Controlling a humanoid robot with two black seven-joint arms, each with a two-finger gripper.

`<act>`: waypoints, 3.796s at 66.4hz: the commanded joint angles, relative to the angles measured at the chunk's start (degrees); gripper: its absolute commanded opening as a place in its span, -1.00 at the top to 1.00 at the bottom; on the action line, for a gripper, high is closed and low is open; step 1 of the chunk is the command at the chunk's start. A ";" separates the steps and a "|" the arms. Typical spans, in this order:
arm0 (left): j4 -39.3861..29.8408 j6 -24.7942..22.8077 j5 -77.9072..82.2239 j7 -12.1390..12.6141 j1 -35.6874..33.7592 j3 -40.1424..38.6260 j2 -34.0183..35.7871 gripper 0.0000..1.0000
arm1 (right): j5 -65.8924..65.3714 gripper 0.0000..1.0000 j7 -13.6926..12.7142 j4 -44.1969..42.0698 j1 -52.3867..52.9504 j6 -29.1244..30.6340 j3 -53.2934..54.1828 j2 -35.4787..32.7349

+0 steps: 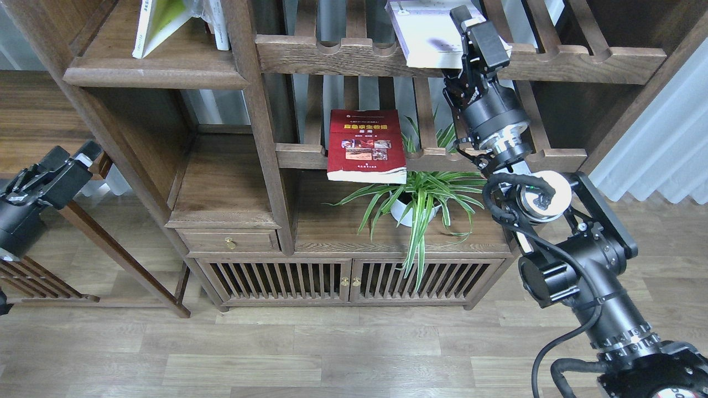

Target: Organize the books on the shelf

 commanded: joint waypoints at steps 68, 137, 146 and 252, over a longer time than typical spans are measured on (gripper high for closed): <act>1.32 0.00 -0.17 -0.18 -0.17 -1.38 -3.43 -0.94 | 7.14 0.96 -0.34 13.86 -19.53 16.77 11.36 -3.64; 5.62 0.00 -4.13 -0.26 0.62 6.09 -13.36 -1.00 | 15.05 0.96 -4.65 12.63 -51.44 22.36 15.50 -10.59; 7.38 0.00 -7.47 -0.26 1.24 8.64 -14.59 -1.00 | 14.96 0.96 -5.53 11.75 -53.20 22.36 11.98 -10.59; -0.88 0.00 -56.69 11.43 8.35 44.41 -10.81 -1.00 | 11.27 0.92 -16.43 6.39 -44.23 22.36 -22.21 -8.65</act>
